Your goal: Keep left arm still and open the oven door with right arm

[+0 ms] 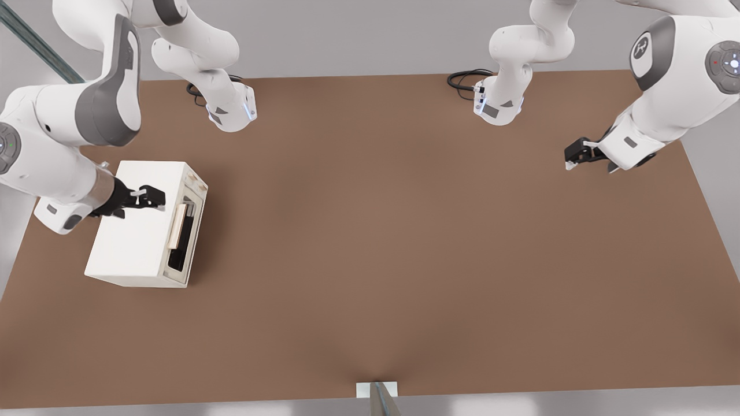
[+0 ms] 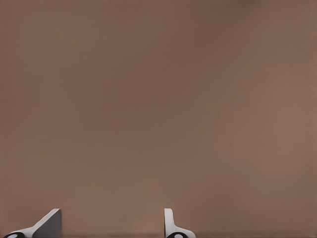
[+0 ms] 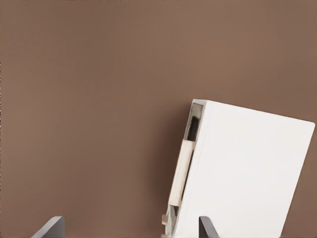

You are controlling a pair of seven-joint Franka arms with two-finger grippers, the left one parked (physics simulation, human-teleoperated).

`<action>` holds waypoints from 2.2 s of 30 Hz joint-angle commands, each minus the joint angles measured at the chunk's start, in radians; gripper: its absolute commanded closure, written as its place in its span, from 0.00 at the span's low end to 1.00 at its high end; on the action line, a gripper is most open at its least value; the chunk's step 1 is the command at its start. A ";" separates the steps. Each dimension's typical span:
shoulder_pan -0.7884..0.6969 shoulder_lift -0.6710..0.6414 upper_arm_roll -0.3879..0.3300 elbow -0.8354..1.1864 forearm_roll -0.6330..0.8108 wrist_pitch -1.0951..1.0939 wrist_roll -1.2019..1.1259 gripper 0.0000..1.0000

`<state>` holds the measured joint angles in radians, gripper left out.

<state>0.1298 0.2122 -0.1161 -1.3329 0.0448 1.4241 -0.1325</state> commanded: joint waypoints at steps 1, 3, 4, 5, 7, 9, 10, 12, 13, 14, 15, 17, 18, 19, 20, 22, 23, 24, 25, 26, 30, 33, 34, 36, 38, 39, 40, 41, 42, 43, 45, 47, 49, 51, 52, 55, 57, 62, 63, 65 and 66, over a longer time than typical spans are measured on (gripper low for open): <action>0.001 0.000 -0.001 0.000 0.010 -0.010 0.134 0.00; 0.102 0.105 0.030 -0.023 -0.196 -0.048 0.166 0.01; 0.203 0.159 0.050 -0.028 -0.331 -0.103 0.243 0.78; 0.235 0.237 0.067 -0.023 -0.519 -0.139 0.238 0.79; 0.266 0.348 0.136 -0.015 -0.684 -0.191 0.390 0.79; 0.313 0.358 0.134 -0.017 -0.788 -0.211 0.447 0.79; 0.329 0.394 0.134 -0.017 -0.875 -0.212 0.481 0.79; 0.295 0.394 0.119 -0.034 -0.908 -0.185 0.528 0.79; 0.294 0.371 0.119 -0.063 -0.939 -0.182 0.534 0.79; 0.290 0.345 0.121 -0.094 -0.953 -0.180 0.540 0.79; 0.284 0.342 0.122 -0.123 -0.945 -0.179 0.573 0.79; 0.284 0.343 0.124 -0.175 -0.881 -0.174 0.712 0.79; 0.267 0.352 0.122 -0.192 -0.869 -0.131 0.752 0.79; 0.258 0.360 0.119 -0.209 -0.864 -0.103 0.764 0.79; 0.257 0.357 0.119 -0.216 -0.861 -0.119 0.763 0.79; 0.234 0.349 0.119 -0.261 -0.856 -0.093 0.766 0.79; 0.226 0.357 0.104 -0.261 -0.856 -0.057 0.771 0.79; 0.226 0.357 0.102 -0.269 -0.855 -0.057 0.771 0.79; 0.226 0.358 0.101 -0.275 -0.853 -0.057 0.771 0.79; 0.226 0.362 0.098 -0.275 -0.853 -0.053 0.772 0.79; 0.225 0.362 0.078 -0.298 -0.856 -0.036 0.769 0.79; 0.234 0.355 0.078 -0.325 -0.839 -0.067 0.769 0.79; 0.234 0.358 0.078 -0.325 -0.839 -0.062 0.771 0.79; 0.232 0.358 0.078 -0.345 -0.839 -0.053 0.771 0.79; 0.226 0.358 0.078 -0.359 -0.839 -0.051 0.771 0.79; 0.226 0.358 0.078 -0.359 -0.839 -0.051 0.771 0.79; 0.226 0.358 0.078 -0.359 -0.839 -0.051 0.771 0.79; 0.226 0.358 0.078 -0.359 -0.841 -0.051 0.771 0.79; 0.226 0.358 0.078 -0.367 -0.841 -0.051 0.771 0.79; 0.226 0.360 0.076 -0.367 -0.841 -0.051 0.771 0.79; 0.226 0.363 0.078 -0.371 -0.842 -0.048 0.771 0.79; 0.226 0.363 0.078 -0.373 -0.841 -0.044 0.771 0.79; 0.228 0.363 0.078 -0.373 -0.841 -0.044 0.771 0.79; 0.228 0.363 0.078 -0.371 -0.841 -0.036 0.772 0.79; 0.232 0.363 0.078 -0.365 -0.841 -0.036 0.771 0.79; 0.261 0.362 0.082 -0.315 -0.792 -0.037 0.797 0.79; 0.294 0.363 0.118 -0.279 -0.687 -0.028 0.861 0.79; 0.116 0.125 0.167 -0.175 -0.237 0.053 0.489 0.79; 0.086 0.104 0.135 -0.123 -0.126 0.052 0.313 0.79; 0.077 0.056 0.047 -0.049 -0.051 0.035 0.186 0.79; 0.054 0.029 0.046 -0.052 -0.011 0.035 0.185 0.62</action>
<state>0.1916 0.2631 -0.0597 -1.3996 -0.1431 1.4358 0.4862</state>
